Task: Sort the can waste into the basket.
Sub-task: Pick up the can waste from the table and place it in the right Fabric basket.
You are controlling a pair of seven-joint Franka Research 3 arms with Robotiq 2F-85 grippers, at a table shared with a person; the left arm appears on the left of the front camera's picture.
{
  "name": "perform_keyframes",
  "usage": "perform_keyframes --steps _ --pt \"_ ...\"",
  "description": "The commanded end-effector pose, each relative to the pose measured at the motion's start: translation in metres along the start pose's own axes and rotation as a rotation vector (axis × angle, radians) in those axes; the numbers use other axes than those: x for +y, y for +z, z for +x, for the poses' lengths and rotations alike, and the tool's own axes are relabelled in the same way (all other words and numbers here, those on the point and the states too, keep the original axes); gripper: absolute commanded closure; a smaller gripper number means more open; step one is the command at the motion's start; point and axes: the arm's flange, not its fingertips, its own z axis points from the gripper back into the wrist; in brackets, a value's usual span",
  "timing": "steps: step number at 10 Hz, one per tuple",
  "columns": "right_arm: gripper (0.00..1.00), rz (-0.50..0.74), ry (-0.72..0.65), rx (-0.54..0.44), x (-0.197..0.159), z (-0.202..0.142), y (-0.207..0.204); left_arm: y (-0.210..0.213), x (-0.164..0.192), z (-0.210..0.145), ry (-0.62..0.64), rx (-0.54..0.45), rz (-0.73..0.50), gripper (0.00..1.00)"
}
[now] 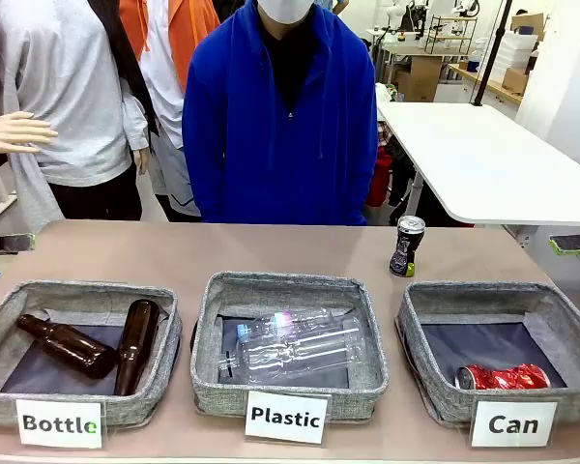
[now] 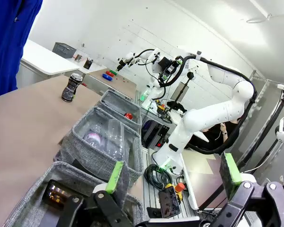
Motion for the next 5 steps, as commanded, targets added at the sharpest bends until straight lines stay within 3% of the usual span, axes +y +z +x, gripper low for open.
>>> perform_keyframes --steps 1,2,3,4,5 --pt "0.00 -0.006 0.000 0.006 0.001 -0.002 -0.001 -0.002 -0.004 -0.001 0.007 -0.002 0.009 0.00" --pt "0.00 0.000 0.000 0.000 0.000 0.000 0.000 -0.002 -0.004 -0.001 0.007 -0.002 0.009 0.00" --pt "0.00 -0.385 0.280 -0.232 0.009 0.003 0.008 -0.002 -0.004 -0.001 0.007 -0.002 0.009 0.00" --pt "0.00 -0.696 0.622 -0.265 -0.001 0.035 0.009 -0.002 -0.004 -0.001 0.007 -0.002 0.009 0.00" --pt "0.00 -0.881 0.783 -0.260 -0.021 0.068 0.016 -0.002 -0.004 -0.001 0.007 -0.002 0.009 0.00"
